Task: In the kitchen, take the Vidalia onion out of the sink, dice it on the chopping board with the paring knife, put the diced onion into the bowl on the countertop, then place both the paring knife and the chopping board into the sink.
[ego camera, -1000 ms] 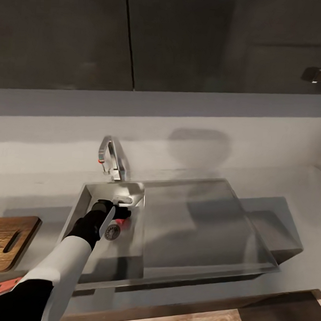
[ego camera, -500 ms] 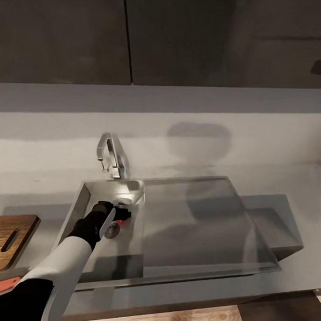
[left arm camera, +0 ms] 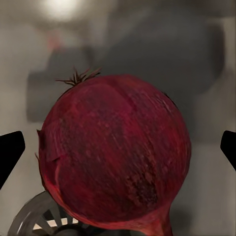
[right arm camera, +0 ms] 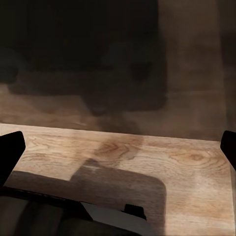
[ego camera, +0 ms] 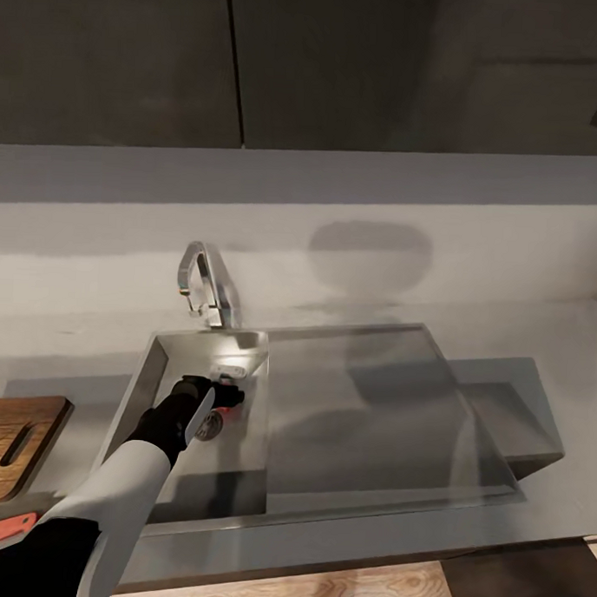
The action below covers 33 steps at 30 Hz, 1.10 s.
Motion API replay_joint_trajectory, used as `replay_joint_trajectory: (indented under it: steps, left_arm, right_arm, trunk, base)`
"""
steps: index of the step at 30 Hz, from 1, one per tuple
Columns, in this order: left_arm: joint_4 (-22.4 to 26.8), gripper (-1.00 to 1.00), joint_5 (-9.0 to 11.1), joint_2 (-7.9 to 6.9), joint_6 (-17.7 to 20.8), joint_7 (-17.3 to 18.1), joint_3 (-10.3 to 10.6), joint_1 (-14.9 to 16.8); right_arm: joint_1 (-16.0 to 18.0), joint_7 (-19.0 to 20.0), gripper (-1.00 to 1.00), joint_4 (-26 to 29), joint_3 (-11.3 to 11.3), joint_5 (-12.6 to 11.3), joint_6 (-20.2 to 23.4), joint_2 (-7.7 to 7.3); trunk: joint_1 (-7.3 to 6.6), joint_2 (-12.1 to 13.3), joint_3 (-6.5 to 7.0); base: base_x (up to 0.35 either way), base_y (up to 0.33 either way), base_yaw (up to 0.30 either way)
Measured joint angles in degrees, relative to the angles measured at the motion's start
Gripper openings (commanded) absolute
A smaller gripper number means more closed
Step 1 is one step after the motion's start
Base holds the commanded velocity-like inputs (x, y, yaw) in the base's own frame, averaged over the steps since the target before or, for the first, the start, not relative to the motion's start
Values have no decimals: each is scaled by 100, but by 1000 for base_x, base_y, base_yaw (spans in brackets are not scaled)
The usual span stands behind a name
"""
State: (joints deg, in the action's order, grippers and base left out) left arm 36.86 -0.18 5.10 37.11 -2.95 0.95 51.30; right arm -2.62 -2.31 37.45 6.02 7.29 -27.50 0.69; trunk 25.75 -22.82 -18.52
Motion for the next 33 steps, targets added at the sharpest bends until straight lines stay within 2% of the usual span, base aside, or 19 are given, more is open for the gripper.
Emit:
replay_joint_trajectory:
  steps: [13, 14, 21, 33]
  left_arm:
    - [-6, 100, -6, 0, -2, -6, 0, 0]
    - [-2, -100, -4, 0, -3, -7, 0, 0]
    - [-16, -100, 5, 1, 0, -11, 0, 0]
    - [-20, -100, 5, 6, 4, -15, 0, 0]
  right_arm:
    - [0, 3, 100, 0, 0, 0, 0, -18]
    - [0, 2, 100, 0, 0, 0, 0, -14]
    - [0, 0, 100, 0, 3, 0, 0, -11]
    - [0, 0, 100, 0, 0, 0, 0, -9]
  trunk:
    - [0, 0, -1]
    - [0, 0, -1]
    - [0, 0, 9]
    - [0, 0, 114]
  base:
    - [0, 0, 0]
    - [0, 0, 0]
    - [0, 0, -16]
    - [0, 0, -64]
